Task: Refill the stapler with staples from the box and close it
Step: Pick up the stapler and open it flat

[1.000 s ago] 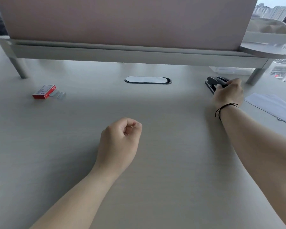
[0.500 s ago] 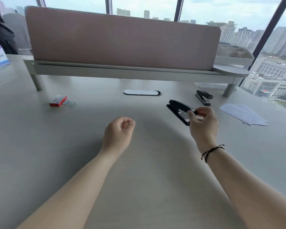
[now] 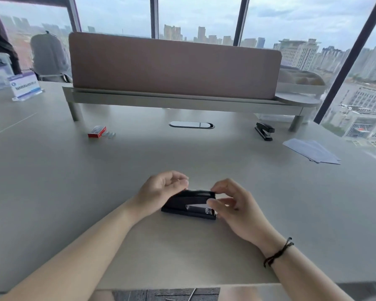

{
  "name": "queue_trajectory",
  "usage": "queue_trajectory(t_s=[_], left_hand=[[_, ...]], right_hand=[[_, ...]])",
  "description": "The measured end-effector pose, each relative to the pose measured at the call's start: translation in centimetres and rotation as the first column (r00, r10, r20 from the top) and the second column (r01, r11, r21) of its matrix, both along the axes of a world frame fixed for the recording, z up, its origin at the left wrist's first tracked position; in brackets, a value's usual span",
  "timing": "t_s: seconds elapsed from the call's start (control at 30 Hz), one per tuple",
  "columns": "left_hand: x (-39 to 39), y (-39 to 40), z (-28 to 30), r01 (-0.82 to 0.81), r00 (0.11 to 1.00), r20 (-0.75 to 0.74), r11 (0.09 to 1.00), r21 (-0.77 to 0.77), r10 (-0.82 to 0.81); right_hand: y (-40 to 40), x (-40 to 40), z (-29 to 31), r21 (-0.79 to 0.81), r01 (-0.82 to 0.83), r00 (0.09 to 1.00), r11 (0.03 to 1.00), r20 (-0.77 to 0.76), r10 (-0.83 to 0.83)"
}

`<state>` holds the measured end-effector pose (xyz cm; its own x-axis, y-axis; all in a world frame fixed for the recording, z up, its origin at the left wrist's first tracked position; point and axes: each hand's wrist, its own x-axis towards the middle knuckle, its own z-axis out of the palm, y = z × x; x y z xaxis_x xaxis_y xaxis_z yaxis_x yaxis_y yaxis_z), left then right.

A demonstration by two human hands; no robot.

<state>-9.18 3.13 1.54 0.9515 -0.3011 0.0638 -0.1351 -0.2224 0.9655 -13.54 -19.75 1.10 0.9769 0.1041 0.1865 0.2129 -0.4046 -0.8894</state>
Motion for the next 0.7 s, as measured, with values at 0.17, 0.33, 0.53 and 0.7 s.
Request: queue_trajectory(t_s=[0.17,0.33,0.53,0.7], left_hand=[[-3.0,0.1,-0.1,0.045,0.995,0.078,0.966,0.254,-0.067],[-4.7,0.3,-0.4,-0.038,0.99,0.14,0.948,0.317,-0.007],[-5.7,0.1,-0.3,-0.061,0.972,0.235,0.927,0.371,-0.03],[-6.1,-1.3,0.3,-0.111,0.931,0.36,0.887,0.449,-0.065]], right_hand=[[0.1,-0.8,0.3,0.003,-0.072,0.997,0.997,0.005,0.072],[0.0,-1.0,0.8,0.032,-0.126,0.992,0.991,-0.027,0.127],[0.3,-1.2,1.0,-0.131,-0.199,0.978,0.971,-0.085,0.189],[0.2,-1.0,0.9,-0.115,-0.209,0.976,0.971,-0.088,0.2]])
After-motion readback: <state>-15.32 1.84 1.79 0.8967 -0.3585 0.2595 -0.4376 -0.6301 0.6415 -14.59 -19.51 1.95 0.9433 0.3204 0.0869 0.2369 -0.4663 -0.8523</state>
